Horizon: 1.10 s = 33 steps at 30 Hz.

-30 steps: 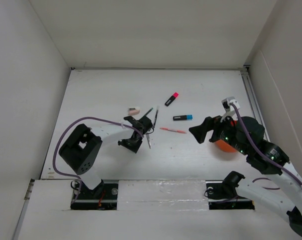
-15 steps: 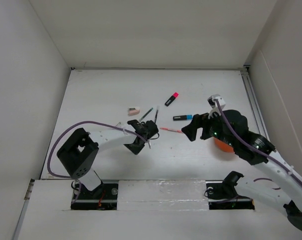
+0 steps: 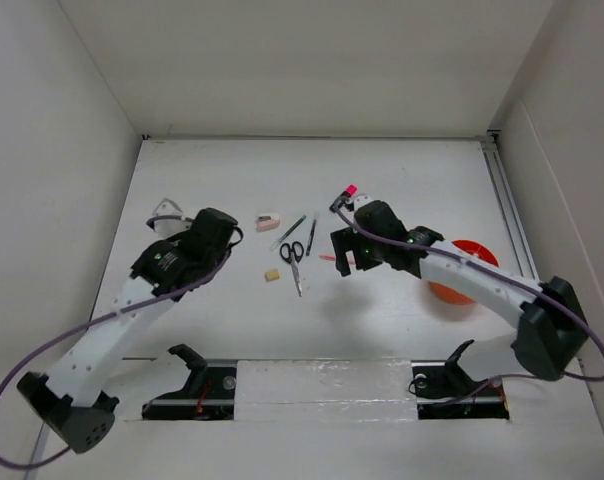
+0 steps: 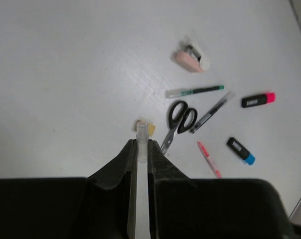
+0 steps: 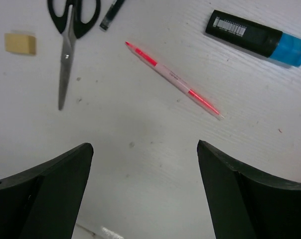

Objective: Sort the stationery into containers
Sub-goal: Pick up the pen from the center of the board.

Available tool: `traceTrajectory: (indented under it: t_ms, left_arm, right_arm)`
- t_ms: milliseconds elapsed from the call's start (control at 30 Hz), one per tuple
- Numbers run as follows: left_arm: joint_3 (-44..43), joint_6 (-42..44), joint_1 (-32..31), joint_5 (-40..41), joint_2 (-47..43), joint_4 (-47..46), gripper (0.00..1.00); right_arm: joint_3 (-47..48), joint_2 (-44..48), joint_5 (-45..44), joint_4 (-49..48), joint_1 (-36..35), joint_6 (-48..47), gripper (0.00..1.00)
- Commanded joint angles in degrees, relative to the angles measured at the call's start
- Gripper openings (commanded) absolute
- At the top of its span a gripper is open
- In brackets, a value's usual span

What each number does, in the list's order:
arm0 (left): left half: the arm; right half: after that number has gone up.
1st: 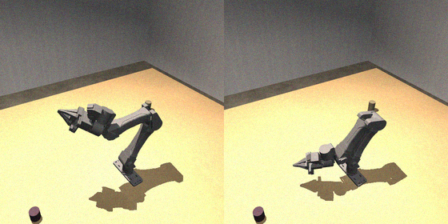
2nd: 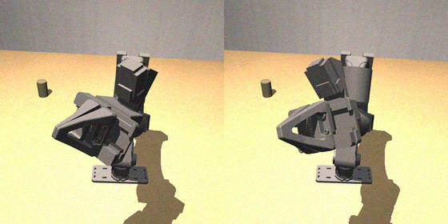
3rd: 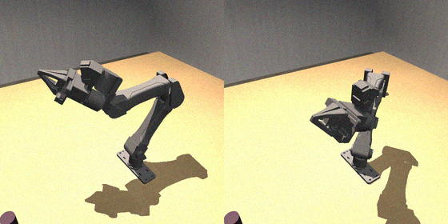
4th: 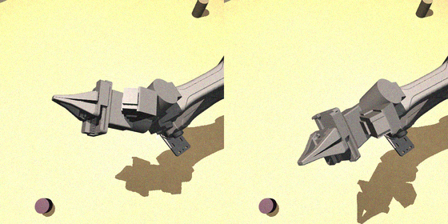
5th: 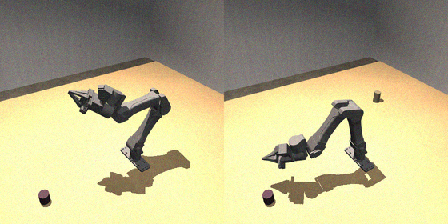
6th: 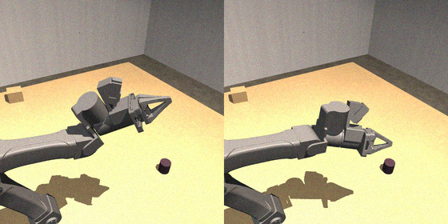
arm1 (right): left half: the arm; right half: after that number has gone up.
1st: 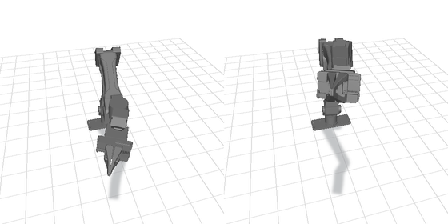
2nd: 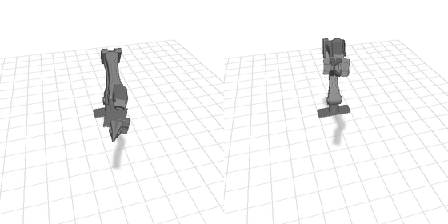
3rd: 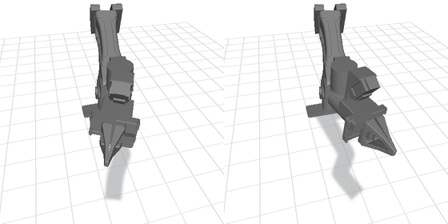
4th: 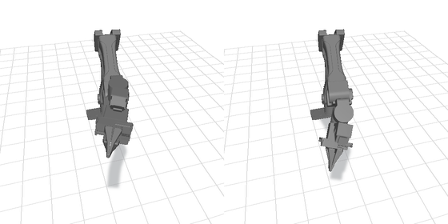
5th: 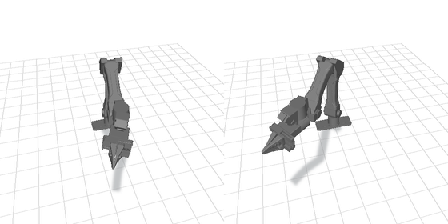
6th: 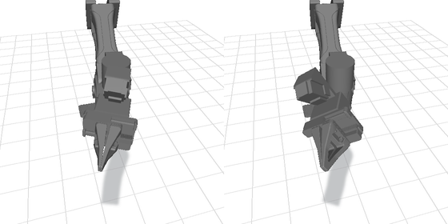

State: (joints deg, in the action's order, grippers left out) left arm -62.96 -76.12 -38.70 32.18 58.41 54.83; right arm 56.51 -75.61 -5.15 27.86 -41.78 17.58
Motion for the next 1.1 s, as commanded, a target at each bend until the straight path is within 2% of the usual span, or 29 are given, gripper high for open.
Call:
traceTrajectory:
  t_ms: [0,100,167,400,600,667,867,967,1067]
  left_arm:
    - [1.17,13.0,5.03,0.17,-5.15,-1.13,0.0]
    - [1.17,14.77,5.04,0.86,-5.15,-0.34,0.0]
    - [1.17,15.82,5.04,0.86,-5.15,-0.34,0.0]
    - [4.6,20.47,5.04,-1.69,-10.24,-4.89,0.0]
    - [6.01,23.82,5.04,-4.93,-14.37,-8.77,0.0]
    - [6.01,23.82,5.04,-4.94,-14.38,-8.77,0.0]
    - [4.51,23.82,5.04,-4.41,-11.3,-7.02,0.0]
    - [4.51,24.35,5.04,-3.8,-11.3,-7.02,0.0]
    - [3.9,24.35,5.04,-3.19,-11.3,-7.02,0.0]
  right_arm:
    - [5.0,-8.39,0.93,-2.73,1.87,-8.15,0.91]
    - [8.35,-15.76,1.46,-1.93,2.58,-13.34,0.91]
    - [9.58,-18.24,2.51,-1.93,3.81,-15.46,0.85]
    - [9.58,-19.04,8.48,-5.18,4.86,-21.7,0.85]
    - [13.18,-24.75,12.96,-1.32,6.0,-24.09,0.85]
    - [13.88,-27.12,13.24,-0.17,6.53,-24.97,0.82]
    - [14.94,-28.98,12.53,-0.17,8.21,-24.97,0.82]
    - [14.94,-30.72,13.23,-0.17,8.21,-25.49,0.77]
    - [15.47,-32.4,12.71,1.58,7.68,-25.49,0.66]
